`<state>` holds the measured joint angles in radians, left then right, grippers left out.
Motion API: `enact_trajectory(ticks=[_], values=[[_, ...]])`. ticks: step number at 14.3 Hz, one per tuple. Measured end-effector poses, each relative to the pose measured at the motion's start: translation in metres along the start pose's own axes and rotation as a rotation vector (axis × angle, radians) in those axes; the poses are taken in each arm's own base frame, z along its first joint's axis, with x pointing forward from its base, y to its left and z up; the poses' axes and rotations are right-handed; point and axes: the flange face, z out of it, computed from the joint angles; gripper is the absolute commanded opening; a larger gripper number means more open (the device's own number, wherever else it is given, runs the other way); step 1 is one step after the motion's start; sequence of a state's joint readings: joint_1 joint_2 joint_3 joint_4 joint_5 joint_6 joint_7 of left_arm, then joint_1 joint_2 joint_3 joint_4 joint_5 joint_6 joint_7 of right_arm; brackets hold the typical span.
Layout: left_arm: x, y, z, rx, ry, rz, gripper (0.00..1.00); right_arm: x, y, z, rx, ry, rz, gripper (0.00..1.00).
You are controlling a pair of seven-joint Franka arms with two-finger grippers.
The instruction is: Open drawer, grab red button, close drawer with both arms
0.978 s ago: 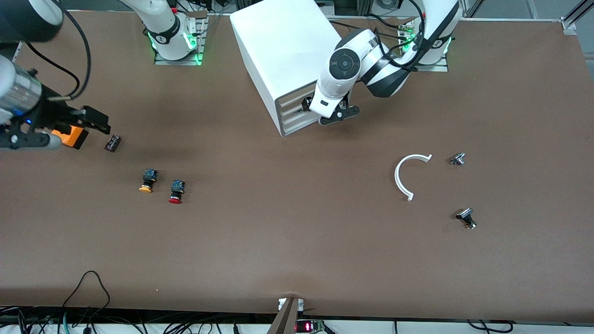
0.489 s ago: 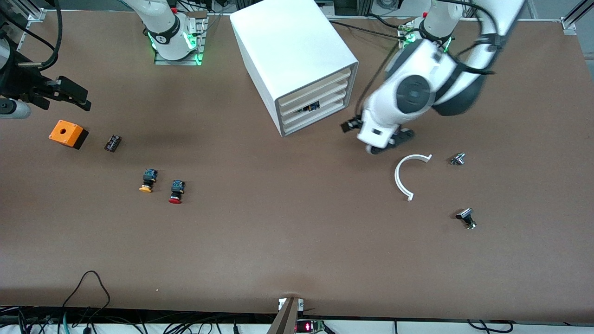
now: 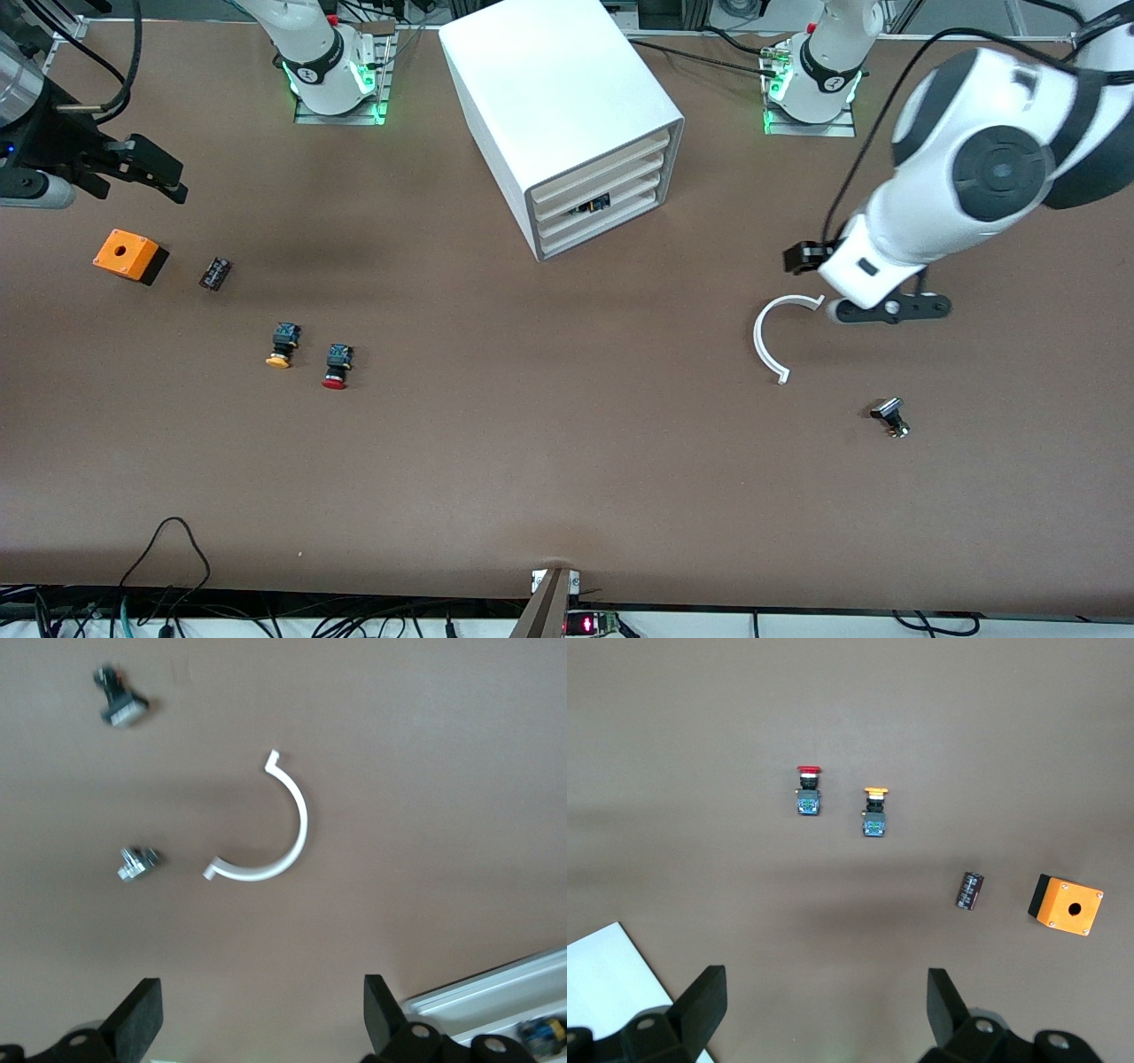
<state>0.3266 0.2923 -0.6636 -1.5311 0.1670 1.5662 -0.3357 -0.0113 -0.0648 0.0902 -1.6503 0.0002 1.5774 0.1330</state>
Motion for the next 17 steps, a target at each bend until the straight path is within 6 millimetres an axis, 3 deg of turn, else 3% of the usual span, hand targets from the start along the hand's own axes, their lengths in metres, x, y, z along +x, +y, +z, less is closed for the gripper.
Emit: enact_trajectory(ticks=[3,5,7,9,12,17], values=[[-0.009,-0.074,-0.037,0.05,0.06,0.139,1.0,0.0,-0.002,0.0,0.0,0.007,-0.002,1.0],[-0.034,-0.094,-0.064,0.036,0.094,0.148,1.0,-0.001,-0.003,-0.001,0.001,0.01,-0.004,1.0],[-0.054,-0.103,-0.081,0.018,0.132,0.136,1.0,-0.002,-0.005,-0.003,0.0,0.014,-0.008,1.0],[-0.066,-0.106,-0.078,0.02,0.178,0.13,1.0,-0.002,-0.005,-0.003,0.0,0.014,-0.008,1.0],[-0.07,-0.104,-0.062,0.022,0.17,0.133,1.0,-0.002,-0.005,-0.003,0.001,0.015,-0.007,1.0],[-0.069,-0.1,-0.071,0.021,0.202,0.139,1.0,-0.002,-0.005,-0.003,0.001,0.015,-0.004,1.0]])
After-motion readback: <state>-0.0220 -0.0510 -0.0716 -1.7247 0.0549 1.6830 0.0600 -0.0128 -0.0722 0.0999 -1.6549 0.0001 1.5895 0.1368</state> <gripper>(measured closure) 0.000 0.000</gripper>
